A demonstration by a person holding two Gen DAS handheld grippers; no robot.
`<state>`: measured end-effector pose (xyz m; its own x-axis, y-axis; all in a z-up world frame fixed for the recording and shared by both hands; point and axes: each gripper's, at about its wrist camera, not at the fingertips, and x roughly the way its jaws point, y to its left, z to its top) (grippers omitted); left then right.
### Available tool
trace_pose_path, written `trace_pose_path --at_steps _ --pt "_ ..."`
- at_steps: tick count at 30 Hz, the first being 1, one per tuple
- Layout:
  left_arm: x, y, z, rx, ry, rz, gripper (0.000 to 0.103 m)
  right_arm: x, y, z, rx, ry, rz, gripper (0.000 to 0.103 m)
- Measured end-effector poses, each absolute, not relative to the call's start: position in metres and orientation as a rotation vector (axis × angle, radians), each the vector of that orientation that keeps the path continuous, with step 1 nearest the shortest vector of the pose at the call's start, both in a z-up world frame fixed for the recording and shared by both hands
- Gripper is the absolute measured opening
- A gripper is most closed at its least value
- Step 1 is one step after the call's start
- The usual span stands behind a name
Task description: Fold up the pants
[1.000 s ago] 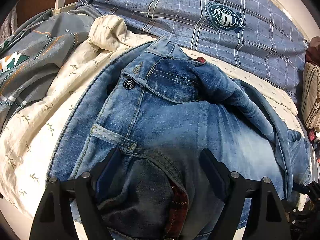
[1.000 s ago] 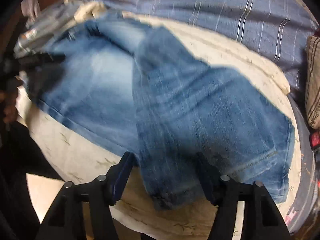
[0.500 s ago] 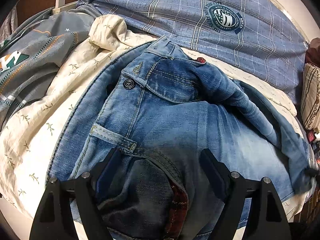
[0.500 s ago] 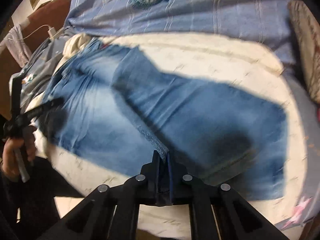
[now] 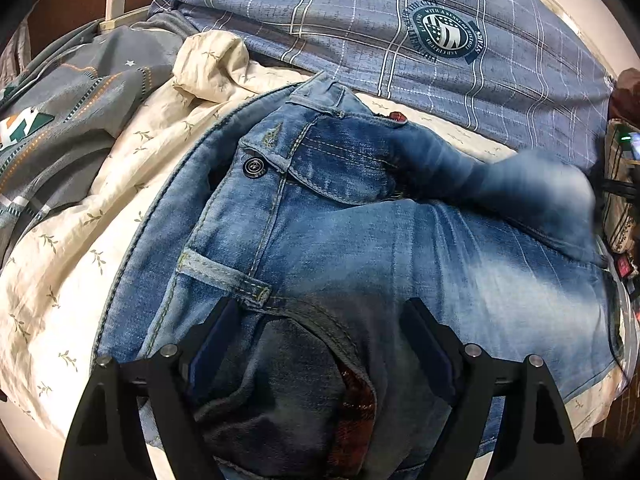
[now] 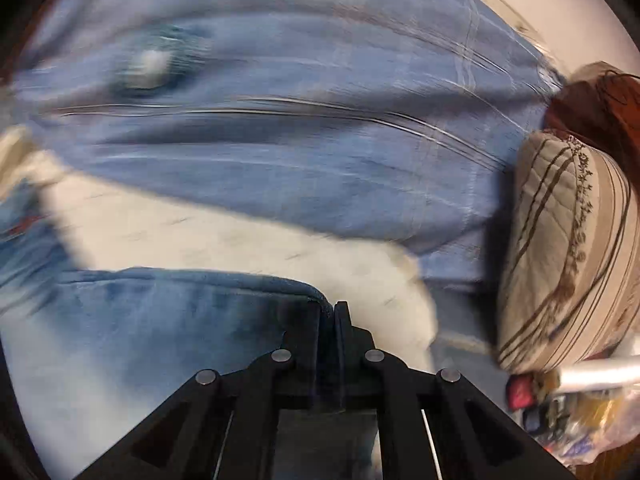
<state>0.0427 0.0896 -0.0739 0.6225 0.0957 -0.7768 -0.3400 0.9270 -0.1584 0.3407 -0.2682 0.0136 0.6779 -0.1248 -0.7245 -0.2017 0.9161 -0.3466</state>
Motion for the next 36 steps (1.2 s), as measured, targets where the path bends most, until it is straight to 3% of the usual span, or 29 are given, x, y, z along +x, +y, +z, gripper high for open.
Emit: trace_pose_path --at_steps 2,4,5,6,9,13,17,23,29,30,32,35,36 --pt "0.044 0.089 -0.074 -0.301 0.866 0.253 0.087 0.369 -0.280 -0.013 -0.366 0.905 -0.007 0.024" --pt "0.044 0.089 -0.074 -0.300 0.863 0.247 0.087 0.374 -0.291 -0.029 -0.281 0.965 -0.013 0.063" --pt "0.043 0.089 -0.073 -0.304 0.860 0.245 0.087 0.368 -0.293 -0.029 -0.259 0.957 0.000 0.094" --pt "0.042 0.091 -0.072 -0.314 0.855 0.242 0.087 0.360 -0.295 -0.027 -0.256 0.945 0.009 0.099" --pt "0.034 0.097 -0.063 -0.368 0.798 0.233 0.087 0.335 -0.311 -0.002 -0.187 0.900 0.020 0.099" --pt "0.017 0.112 -0.043 -0.422 0.660 0.256 0.087 0.292 -0.361 0.029 0.198 0.887 0.178 0.099" --pt "0.027 0.136 -0.034 -0.519 0.672 0.225 0.087 0.271 -0.364 0.011 0.394 0.992 0.456 0.099" --pt "0.096 0.188 -0.004 -0.549 0.693 0.130 0.087 0.271 -0.363 -0.005 0.277 0.980 0.355 0.099" --pt "0.218 0.214 -0.017 -0.638 0.896 0.011 0.087 0.298 -0.365 -0.004 0.189 0.957 0.336 0.099" --pt "0.232 0.216 -0.024 -0.650 0.927 0.019 0.086 0.304 -0.367 -0.006 0.191 0.962 0.336 0.099" --pt "0.253 0.218 -0.034 -0.674 0.962 0.018 0.072 0.313 -0.369 -0.009 0.192 0.964 0.334 0.099" --pt "0.268 0.220 -0.045 -0.705 0.988 0.010 0.066 0.324 -0.377 -0.008 0.212 0.958 0.360 0.099" --pt "0.270 0.220 -0.051 -0.705 1.010 0.006 0.058 0.329 -0.378 -0.008 0.217 0.965 0.371 0.099"
